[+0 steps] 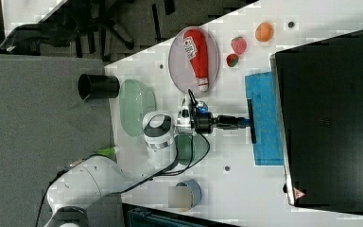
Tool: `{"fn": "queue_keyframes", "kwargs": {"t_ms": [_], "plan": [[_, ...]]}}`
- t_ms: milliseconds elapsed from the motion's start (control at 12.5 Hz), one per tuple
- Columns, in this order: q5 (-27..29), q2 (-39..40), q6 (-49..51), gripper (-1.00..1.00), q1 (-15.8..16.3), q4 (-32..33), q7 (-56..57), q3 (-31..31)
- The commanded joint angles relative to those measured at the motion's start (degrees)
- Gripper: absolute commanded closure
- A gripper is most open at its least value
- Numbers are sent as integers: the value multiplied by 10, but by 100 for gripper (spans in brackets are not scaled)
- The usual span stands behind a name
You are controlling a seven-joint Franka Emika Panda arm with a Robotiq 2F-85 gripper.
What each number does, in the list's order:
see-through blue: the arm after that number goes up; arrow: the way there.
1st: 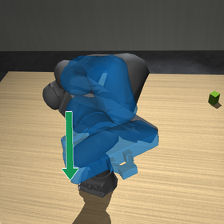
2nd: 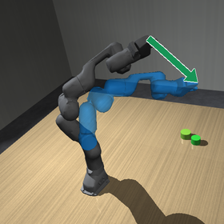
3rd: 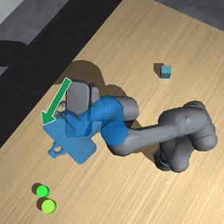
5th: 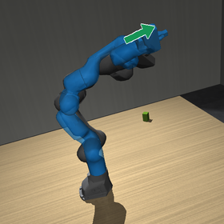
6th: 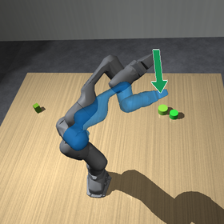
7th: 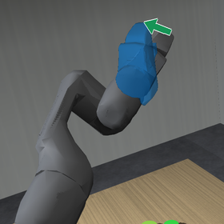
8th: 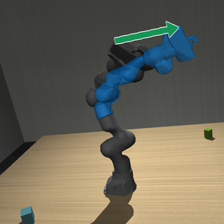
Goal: Flap open oven.
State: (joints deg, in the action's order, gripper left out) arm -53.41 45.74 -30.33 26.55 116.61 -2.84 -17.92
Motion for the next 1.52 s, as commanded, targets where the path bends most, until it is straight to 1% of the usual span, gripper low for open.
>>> {"fn": "queue_keyframes", "kwargs": {"t_ms": [80,240,320,720,880,1200,1280,1520], "plan": [[2,-25,-9,65,4,-15,-50,-9],[14,-51,-33,65,3,-14,-48,-9],[32,-67,-45,65,2,-13,-47,-9],[189,-170,-71,65,-6,-12,-22,-14],[240,-218,-71,65,-10,-12,-22,-19],[349,-314,-50,65,-16,-13,-22,-49],[368,-337,-37,65,-17,-13,-22,-57],[390,-407,-15,65,-17,-14,-22,-67]]}}
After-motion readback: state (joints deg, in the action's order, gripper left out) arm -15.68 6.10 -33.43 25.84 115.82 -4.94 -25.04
